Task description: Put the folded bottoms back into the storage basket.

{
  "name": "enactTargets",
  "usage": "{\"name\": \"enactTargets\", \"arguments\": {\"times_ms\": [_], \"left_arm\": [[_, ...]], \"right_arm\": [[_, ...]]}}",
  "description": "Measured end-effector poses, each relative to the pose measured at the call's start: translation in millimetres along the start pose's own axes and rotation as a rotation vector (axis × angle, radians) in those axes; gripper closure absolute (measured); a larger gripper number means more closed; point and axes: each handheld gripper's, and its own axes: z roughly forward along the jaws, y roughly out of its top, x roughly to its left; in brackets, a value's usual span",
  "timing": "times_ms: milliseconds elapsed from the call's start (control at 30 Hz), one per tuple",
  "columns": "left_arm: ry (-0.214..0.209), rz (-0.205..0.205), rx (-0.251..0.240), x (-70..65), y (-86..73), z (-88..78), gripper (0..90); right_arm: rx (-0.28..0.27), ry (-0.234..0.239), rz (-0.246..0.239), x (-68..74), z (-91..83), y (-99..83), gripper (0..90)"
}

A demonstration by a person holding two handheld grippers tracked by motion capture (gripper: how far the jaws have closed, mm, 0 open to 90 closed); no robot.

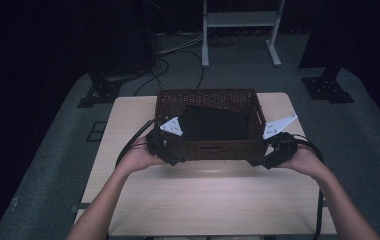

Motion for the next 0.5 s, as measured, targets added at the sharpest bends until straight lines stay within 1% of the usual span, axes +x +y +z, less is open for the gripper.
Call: {"name": "enactTargets", "arguments": {"times_ms": [167,300,400,500], "left_arm": [[0.000,-0.004,0.003,-3.1,-4.1,0.6,18.9],[-0.001,-0.007,-0.008,-5.7,-7.3,-0.5,18.6],[0.001,-0.011,-0.010,-7.6,-9.9,-0.3,18.6],[0.002,-0.006,-0.002,-9.3,-13.0,-0.5,18.6]], "right_arm": [[-0.003,-0.004,0.011,4.4,-0.2,-4.9,28.0],[0.002,-0.007,0.010,6.7,0.0,-8.3,27.0],[0.001,-0.009,0.018,7.7,1.0,-10.9,26.2],[0.004,-0.009,0.022,9.4,2.2,-13.0,25.4]]}}
